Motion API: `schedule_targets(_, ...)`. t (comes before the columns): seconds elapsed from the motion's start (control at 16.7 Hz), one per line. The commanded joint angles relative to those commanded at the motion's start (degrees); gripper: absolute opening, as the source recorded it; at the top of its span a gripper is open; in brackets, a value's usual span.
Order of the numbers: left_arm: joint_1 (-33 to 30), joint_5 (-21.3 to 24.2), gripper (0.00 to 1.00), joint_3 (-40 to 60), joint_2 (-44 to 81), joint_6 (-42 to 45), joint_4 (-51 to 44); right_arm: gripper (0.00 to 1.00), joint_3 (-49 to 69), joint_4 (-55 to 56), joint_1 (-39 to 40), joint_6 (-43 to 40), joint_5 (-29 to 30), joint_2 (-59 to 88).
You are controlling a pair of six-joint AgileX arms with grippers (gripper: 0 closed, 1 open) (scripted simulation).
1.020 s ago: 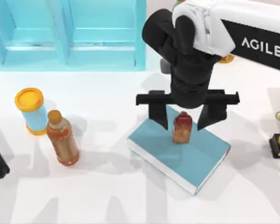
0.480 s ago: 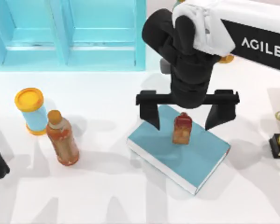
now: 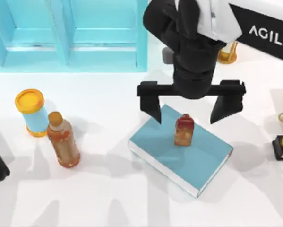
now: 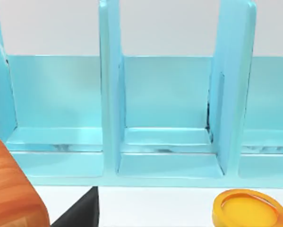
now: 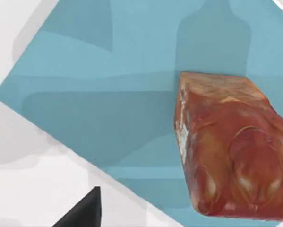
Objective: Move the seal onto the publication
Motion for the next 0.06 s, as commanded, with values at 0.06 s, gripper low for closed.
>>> schedule_targets(0.06,0.0,0.0,1.0,0.0,0.0,0.0,0.0,1.0,0.26,-0.28,-0.01,-0.01,0.0,-0.03)
